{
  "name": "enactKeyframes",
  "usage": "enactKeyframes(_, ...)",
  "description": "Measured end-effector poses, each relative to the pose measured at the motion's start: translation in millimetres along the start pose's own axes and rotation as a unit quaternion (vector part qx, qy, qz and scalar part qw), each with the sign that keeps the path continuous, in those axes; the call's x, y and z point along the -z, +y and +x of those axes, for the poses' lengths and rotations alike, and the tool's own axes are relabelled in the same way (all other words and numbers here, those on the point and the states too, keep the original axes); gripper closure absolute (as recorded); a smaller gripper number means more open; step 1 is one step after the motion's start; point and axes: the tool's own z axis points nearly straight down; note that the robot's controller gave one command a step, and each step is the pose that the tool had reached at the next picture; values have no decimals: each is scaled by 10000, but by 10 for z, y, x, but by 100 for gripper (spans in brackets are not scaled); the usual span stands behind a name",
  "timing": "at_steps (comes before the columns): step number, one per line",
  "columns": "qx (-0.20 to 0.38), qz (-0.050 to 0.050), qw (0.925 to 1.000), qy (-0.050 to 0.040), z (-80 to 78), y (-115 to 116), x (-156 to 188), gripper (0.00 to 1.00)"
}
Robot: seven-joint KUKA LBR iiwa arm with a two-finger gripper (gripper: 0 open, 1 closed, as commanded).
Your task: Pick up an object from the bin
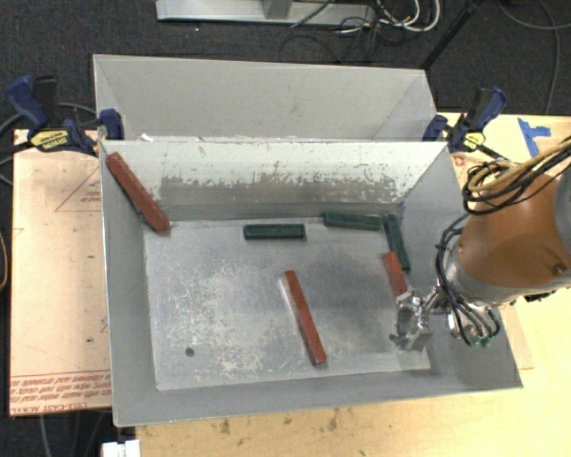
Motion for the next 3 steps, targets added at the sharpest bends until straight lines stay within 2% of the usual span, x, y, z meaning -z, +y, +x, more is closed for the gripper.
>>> enactKeyframes(1, -24, 20, 10000, -6, -178, -413, 82, 100)
enactKeyframes(2, -9, 8, 10000, 6, -170, -388, 78, 0)
enactKeyframes(3, 2255, -11, 9742, 21, -371, 172, -352, 0)
